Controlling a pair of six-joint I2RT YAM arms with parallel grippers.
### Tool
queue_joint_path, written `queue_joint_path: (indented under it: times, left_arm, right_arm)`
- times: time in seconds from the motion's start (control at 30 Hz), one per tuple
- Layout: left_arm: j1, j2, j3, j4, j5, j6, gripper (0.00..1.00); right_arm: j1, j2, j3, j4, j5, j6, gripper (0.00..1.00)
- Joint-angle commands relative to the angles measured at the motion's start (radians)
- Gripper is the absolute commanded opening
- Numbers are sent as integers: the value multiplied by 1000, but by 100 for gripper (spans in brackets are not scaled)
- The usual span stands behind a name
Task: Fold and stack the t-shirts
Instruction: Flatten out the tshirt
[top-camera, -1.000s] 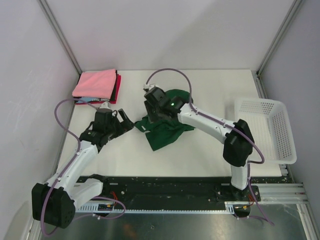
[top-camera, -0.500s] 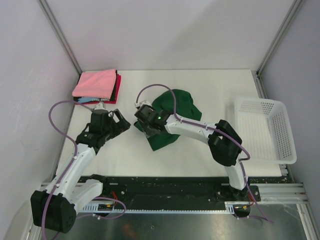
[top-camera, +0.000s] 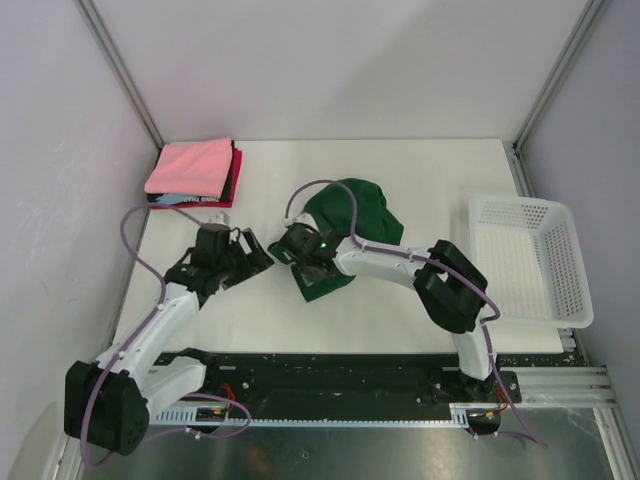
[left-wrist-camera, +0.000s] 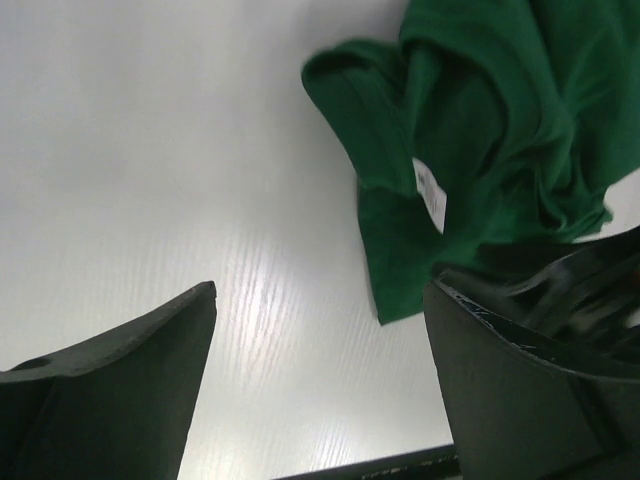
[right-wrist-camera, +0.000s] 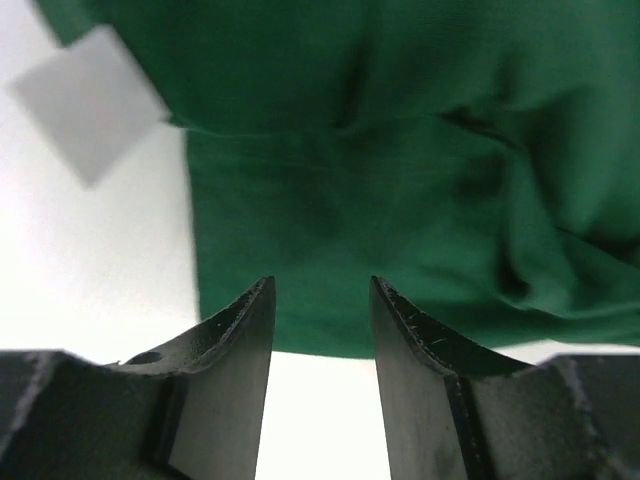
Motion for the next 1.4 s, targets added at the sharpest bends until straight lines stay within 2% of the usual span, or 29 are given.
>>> queue_joint_path:
  times: [0.0,0.3,0.77,0.87,1.0,1.07,1.2,1.37]
  left_arm:
    - [-94,51,-25,55,23,-37,88]
    - [-148,88,-5,80,11,-51,88]
    - [-149,88,-12,79,23,-47,88]
    - [-148,86,-13,79,20,-45,88]
    - [-148,93,-14,82,24,-42,88]
    - [-148,100,-17,88,33,-40,87]
    - [-160,110,-21,105,49,-37,87]
    - [-191,129,-18,128,54,-33,87]
  right_arm:
    - [-44,-158,-42,9,111,41,47]
    - [-69,-183,-64,12,223,-17,48]
    - [-109,-91,-51,49,137,-61,47]
    - [-113,-77,-50,49,123,-60,41]
    - [-113,-100,-52,23,123,-48,12]
    - [-112,-136,-60,-9,119,-33,3]
    - [-94,-259,-132,-57,84,5,0]
    - [-64,-442,-307,-94,-1,79,0]
